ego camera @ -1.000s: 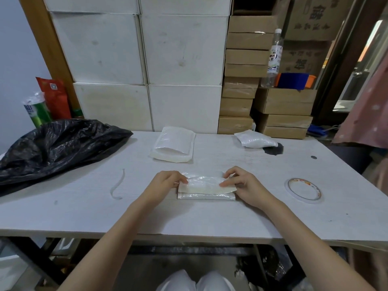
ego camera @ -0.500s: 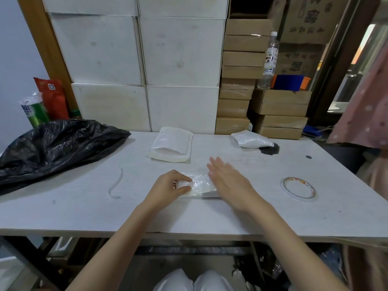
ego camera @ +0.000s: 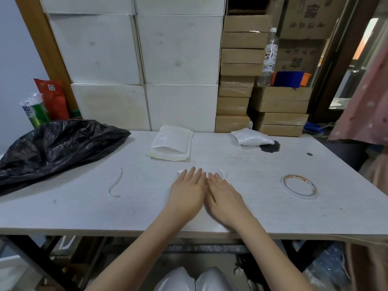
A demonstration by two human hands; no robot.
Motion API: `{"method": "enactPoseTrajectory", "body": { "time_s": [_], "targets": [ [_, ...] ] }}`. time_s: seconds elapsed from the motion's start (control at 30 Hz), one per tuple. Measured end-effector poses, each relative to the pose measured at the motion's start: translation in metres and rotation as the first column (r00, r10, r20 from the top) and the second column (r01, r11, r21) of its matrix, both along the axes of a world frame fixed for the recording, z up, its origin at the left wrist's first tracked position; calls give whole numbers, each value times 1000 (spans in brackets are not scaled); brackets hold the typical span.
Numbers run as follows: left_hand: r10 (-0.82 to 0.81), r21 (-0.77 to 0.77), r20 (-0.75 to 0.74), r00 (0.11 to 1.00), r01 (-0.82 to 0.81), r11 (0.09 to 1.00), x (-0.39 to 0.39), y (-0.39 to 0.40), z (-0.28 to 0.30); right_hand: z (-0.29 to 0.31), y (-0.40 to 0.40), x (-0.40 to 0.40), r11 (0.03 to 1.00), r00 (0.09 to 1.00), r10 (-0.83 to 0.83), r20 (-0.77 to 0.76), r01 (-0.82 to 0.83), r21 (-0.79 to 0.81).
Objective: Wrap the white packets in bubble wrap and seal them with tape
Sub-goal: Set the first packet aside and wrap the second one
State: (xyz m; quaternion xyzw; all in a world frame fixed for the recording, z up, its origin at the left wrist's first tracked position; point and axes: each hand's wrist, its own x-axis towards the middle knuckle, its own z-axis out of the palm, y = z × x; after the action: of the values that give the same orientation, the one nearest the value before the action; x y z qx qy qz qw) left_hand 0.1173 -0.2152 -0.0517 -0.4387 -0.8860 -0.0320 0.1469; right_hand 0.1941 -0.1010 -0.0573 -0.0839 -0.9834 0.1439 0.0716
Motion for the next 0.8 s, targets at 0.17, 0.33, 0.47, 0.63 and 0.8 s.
{"method": "enactPoseTrajectory", "body": {
  "time_s": [0.17,0.33,0.47,0.63,0.8],
  "targets": [
    [55,-63,207,977,-43,997,6,-8,-24,2,1,0,1000,999,10,37,-9,-16],
    [80,-28,296,952,-75,997,6,-9,-17,21,6,-3,946,998,-8,69,30,-324],
    [84,-40,310,947,-76,996,9,-9,-14,32,12,1,796,988,-151,-39,99,-598],
    [77,1,404,911,-85,996,6,-7,-10,18,12,7,893,995,-99,27,101,-439],
    [137,156,529,837,-255,954,3,-3,7,17,25,9,823,992,-115,-45,70,-563]
  ]
}}
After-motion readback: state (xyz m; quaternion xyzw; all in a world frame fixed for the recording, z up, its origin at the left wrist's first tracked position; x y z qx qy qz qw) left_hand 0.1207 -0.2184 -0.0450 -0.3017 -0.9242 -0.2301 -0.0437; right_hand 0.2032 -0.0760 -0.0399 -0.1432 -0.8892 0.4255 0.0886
